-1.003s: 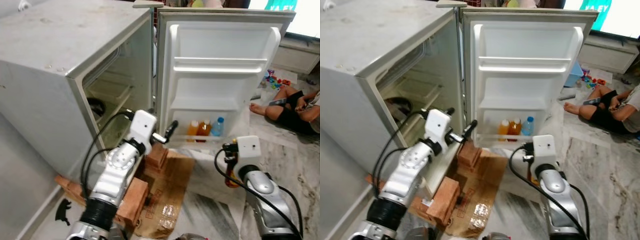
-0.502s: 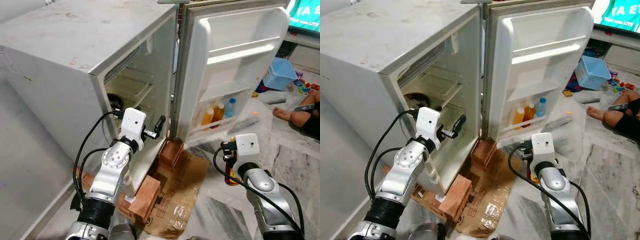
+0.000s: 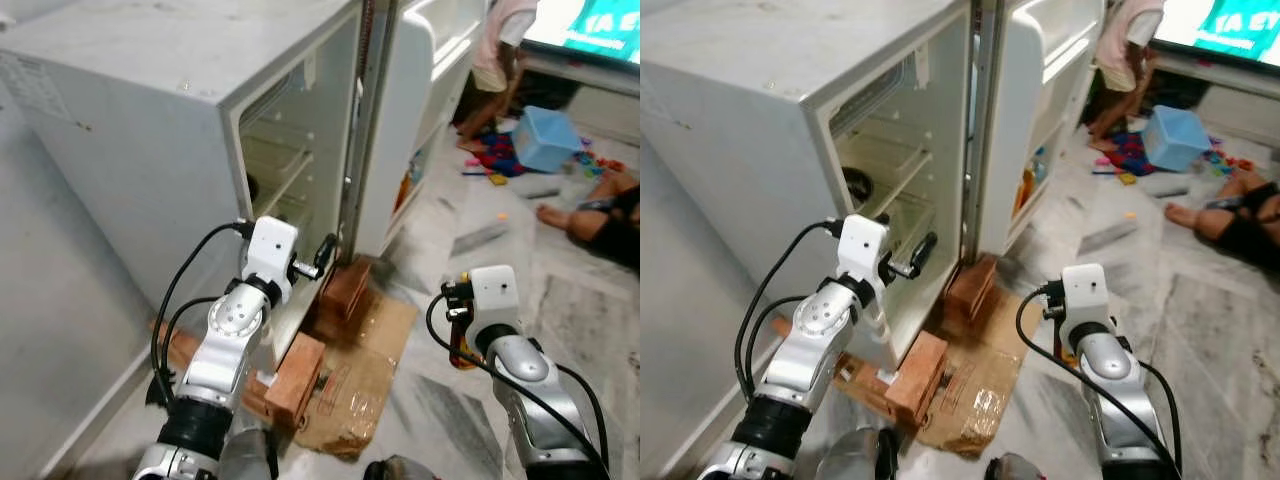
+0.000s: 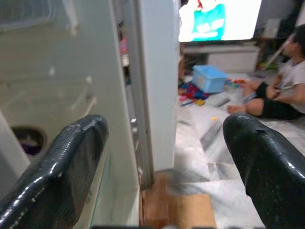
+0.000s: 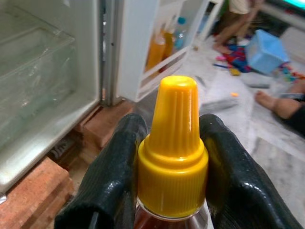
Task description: Restocking fridge
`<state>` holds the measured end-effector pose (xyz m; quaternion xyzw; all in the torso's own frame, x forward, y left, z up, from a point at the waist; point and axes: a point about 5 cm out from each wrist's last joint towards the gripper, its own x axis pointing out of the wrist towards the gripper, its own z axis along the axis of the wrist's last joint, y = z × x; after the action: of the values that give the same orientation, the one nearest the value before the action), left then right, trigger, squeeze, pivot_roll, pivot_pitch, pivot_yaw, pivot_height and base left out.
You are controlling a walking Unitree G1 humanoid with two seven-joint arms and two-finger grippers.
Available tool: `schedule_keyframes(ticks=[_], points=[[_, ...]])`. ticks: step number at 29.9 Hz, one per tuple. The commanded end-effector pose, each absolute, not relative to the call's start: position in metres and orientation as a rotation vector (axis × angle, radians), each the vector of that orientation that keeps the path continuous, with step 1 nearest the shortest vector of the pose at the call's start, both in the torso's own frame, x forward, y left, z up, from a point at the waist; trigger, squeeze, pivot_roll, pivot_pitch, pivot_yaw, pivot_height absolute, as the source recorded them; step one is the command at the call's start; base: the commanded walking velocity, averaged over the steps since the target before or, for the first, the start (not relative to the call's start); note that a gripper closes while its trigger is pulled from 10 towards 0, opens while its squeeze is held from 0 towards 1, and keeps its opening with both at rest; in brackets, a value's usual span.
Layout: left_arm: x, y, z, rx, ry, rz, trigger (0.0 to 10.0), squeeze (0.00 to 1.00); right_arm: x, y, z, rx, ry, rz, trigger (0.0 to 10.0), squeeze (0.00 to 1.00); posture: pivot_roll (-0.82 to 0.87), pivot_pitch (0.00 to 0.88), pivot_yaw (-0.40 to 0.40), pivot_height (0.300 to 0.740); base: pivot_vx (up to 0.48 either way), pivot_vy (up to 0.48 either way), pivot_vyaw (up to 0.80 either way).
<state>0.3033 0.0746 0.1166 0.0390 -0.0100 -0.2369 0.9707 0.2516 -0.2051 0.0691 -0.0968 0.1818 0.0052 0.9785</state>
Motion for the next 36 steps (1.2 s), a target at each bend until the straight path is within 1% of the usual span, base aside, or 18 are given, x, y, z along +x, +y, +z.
schedule_keyframes(ticks=[1,9,13,24,25,28,31,33,35,36], points=[[0.301,0.076,0.114,0.083,-0.013,-0.471,10.0,0.0,0.259,-0.204,0.077,-0.203,0.331,0.017,10.0,0.0,-0.01,0.0,-0.026,0.74,0.0,0.0,0.0],[0.302,0.078,0.117,0.079,-0.03,-0.495,10.0,0.0,0.259,-0.204,0.077,-0.203,0.329,0.014,10.0,0.0,-0.01,0.0,-0.024,0.74,0.0,0.0,0.0],[0.302,0.078,0.117,0.068,-0.035,-0.496,10.0,0.0,0.26,-0.204,0.077,-0.203,0.329,0.015,10.0,0.0,-0.01,0.0,-0.023,0.74,0.0,-0.329,0.0],[0.303,0.081,0.116,0.079,-0.024,-0.484,10.0,0.0,0.264,-0.203,0.081,-0.2,0.297,0.013,10.0,0.0,-0.01,0.0,-0.018,0.74,0.0,-0.459,0.0],[0.304,0.084,0.114,0.113,-0.018,-0.457,10.0,0.0,0.269,-0.206,0.086,-0.196,0.273,0.004,10.0,0.0,-0.01,0.0,-0.018,0.74,0.0,-0.431,0.0],[0.306,0.092,0.116,0.128,-0.018,-0.4,10.0,0.0,0.279,-0.209,0.096,-0.175,0.224,0.001,10.0,0.0,-0.01,0.0,-0.01,0.74,0.165,-0.416,0.0],[0.307,0.1,0.117,0.148,-0.016,-0.347,10.0,0.0,0.283,-0.209,0.1,-0.167,0.202,0.011,10.0,0.0,0.0,0.0,-0.009,0.74,0.26,-0.4,0.0],[0.307,0.105,0.118,0.155,-0.011,-0.312,10.0,0.0,0.285,-0.207,0.103,-0.157,0.19,0.017,10.0,0.0,0.01,0.0,-0.011,0.74,0.262,-0.398,0.0],[0.301,0.122,0.123,0.175,0.005,-0.201,10.0,0.0,0.293,-0.197,0.112,-0.115,0.138,0.049,10.0,0.0,0.04,0.0,-0.018,0.74,0.264,-0.398,0.0],[0.301,0.122,0.123,0.175,0.005,-0.201,10.0,0.0,0.293,-0.197,0.112,-0.115,0.138,0.049,10.0,0.0,0.04,0.0,-0.018,0.74,0.266,-0.398,0.0]])
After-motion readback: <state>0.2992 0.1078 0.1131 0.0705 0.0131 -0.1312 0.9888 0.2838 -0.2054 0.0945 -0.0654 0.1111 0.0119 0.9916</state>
